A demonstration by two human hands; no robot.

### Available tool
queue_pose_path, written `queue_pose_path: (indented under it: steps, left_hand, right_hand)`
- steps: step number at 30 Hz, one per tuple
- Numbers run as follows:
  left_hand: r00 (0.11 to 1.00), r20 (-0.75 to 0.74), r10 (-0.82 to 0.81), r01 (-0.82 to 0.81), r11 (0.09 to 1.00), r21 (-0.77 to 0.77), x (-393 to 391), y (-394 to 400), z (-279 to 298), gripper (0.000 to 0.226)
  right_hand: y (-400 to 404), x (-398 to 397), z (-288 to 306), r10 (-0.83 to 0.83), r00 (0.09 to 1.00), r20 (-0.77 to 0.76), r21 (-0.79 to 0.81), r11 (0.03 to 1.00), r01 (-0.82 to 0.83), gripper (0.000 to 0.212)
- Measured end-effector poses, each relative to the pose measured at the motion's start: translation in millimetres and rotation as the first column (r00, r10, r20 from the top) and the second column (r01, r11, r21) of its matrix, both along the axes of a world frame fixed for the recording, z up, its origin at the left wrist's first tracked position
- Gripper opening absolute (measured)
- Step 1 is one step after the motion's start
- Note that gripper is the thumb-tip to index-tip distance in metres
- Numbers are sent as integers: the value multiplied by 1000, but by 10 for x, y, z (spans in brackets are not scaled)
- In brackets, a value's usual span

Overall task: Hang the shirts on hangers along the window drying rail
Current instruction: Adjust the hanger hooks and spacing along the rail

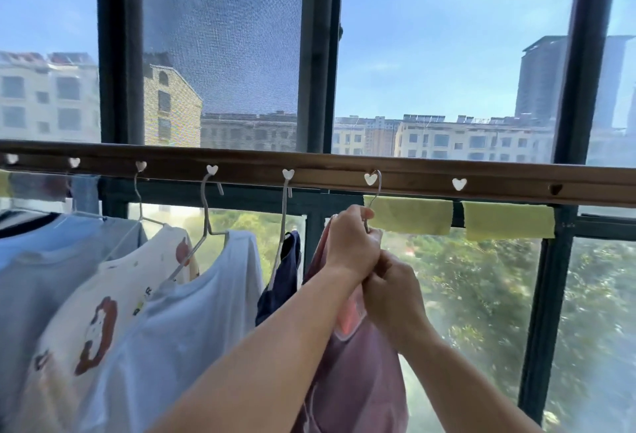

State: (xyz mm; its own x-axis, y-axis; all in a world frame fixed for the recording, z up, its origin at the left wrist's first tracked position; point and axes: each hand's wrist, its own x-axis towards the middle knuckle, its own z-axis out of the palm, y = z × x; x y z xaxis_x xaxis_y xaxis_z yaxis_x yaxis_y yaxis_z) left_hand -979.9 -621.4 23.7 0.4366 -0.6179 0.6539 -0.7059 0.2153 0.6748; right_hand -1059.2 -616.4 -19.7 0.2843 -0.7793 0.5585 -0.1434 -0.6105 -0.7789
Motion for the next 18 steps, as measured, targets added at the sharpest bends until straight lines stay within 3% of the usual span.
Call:
queue_pose_path:
  steps: [12,18]
  left_hand:
    - [993,24,-115,107,972,209,-61,-297,-22,40]
    - [985,-7,-171,168,960,226,-152,-279,-21,39]
  right_hand:
    - [-297,-104,28,-1,996,-85,163,987,15,20]
    - [-312,-213,48,6,992,-124,177,984,16,19]
